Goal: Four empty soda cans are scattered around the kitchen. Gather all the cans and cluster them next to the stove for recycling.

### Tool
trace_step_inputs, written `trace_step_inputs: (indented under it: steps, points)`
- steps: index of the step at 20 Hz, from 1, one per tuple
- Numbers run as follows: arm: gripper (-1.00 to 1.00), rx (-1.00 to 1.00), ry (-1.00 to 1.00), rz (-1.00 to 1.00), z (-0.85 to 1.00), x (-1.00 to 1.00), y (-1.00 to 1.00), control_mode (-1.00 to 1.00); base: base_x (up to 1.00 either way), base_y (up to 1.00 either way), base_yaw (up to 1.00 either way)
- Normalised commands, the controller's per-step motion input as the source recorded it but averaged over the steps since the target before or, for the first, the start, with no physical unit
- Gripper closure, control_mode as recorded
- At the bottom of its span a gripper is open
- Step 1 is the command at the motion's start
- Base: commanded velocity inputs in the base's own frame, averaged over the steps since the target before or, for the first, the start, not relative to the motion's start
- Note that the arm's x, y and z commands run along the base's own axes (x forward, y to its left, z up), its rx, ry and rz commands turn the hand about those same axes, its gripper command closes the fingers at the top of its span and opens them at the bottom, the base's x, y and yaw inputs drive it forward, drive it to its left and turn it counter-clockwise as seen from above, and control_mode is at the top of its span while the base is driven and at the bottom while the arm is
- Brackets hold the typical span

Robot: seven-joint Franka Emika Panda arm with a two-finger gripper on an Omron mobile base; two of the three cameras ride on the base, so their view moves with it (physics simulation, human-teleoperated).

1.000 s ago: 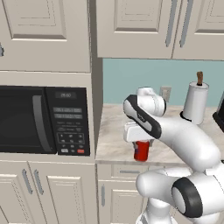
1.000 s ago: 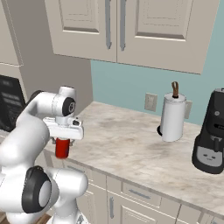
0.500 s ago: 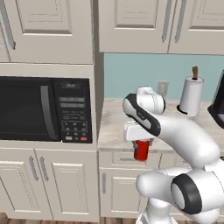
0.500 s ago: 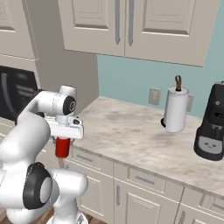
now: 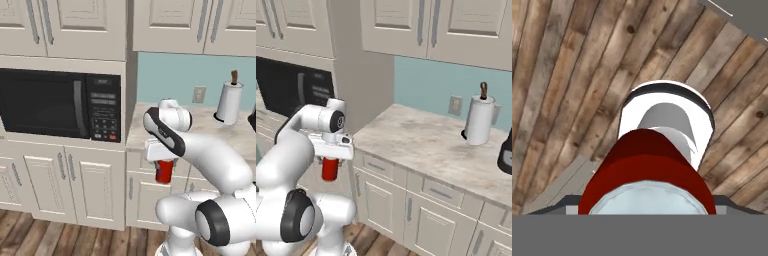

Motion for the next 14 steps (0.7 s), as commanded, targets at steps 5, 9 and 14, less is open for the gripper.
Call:
trace_step_inputs:
  steps: [5, 9, 14]
  points:
    - [1.00, 0.00, 0.00, 0.00, 0.00, 0.00, 0.00, 1.00, -0.35, 0.00, 0.72]
    - [1.00, 0.00, 0.00, 0.00, 0.00, 0.00, 0.00, 1.00, -0.33, 0.00, 0.77]
    - [1.00, 0.00, 0.00, 0.00, 0.00, 0.00, 0.00, 1.00, -0.35, 0.00, 0.75]
